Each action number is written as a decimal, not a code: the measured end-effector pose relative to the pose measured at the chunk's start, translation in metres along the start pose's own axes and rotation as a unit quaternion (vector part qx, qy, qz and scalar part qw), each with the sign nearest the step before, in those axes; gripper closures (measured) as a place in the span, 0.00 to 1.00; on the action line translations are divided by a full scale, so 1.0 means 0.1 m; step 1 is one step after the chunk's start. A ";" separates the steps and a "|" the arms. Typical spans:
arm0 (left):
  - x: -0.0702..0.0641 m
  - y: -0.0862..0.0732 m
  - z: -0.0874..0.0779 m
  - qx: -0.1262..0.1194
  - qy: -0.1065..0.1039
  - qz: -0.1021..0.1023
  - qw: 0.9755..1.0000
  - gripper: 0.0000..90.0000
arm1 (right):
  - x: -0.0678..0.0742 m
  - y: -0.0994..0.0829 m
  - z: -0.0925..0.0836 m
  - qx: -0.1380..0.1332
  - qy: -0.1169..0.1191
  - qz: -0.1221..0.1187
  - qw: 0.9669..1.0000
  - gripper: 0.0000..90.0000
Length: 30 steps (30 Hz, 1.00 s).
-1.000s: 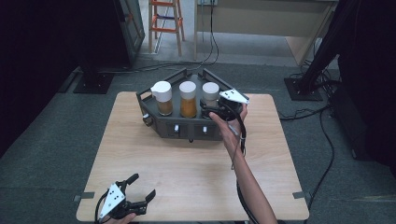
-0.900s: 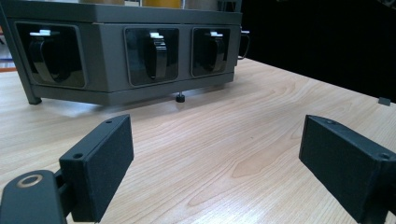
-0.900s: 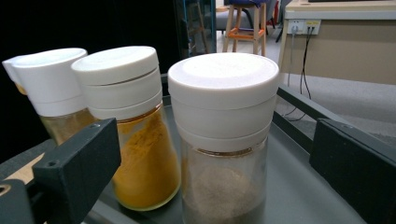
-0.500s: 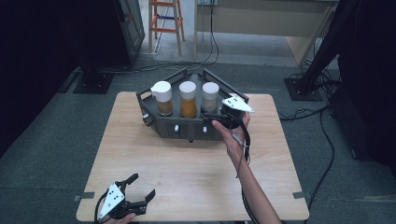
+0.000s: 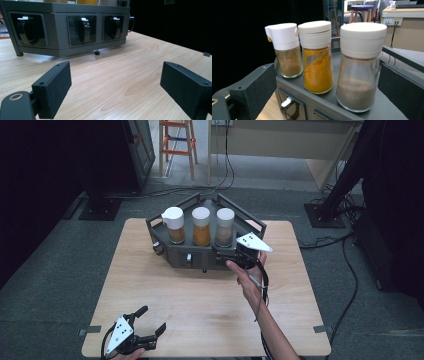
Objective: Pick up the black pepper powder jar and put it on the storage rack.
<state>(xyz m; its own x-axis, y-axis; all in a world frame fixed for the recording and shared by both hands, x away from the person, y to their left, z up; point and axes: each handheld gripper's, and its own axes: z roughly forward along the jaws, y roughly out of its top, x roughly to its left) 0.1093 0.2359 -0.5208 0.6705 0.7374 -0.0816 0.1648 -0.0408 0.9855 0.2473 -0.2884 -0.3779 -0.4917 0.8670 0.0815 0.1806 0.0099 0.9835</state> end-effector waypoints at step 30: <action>0.00 -0.01 0.00 -0.001 -0.001 0.001 1.000 0.11 | 0.08 -0.44 -0.28 -0.005 0.054 0.003 0.999 0.02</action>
<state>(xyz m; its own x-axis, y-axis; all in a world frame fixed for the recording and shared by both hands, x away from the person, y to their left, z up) 0.1094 0.2355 -0.5215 0.6717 0.7365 -0.0800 0.1627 -0.0413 0.9858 0.2120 -0.2958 -0.4157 -0.5797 0.8081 0.1047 0.1766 -0.0008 0.9843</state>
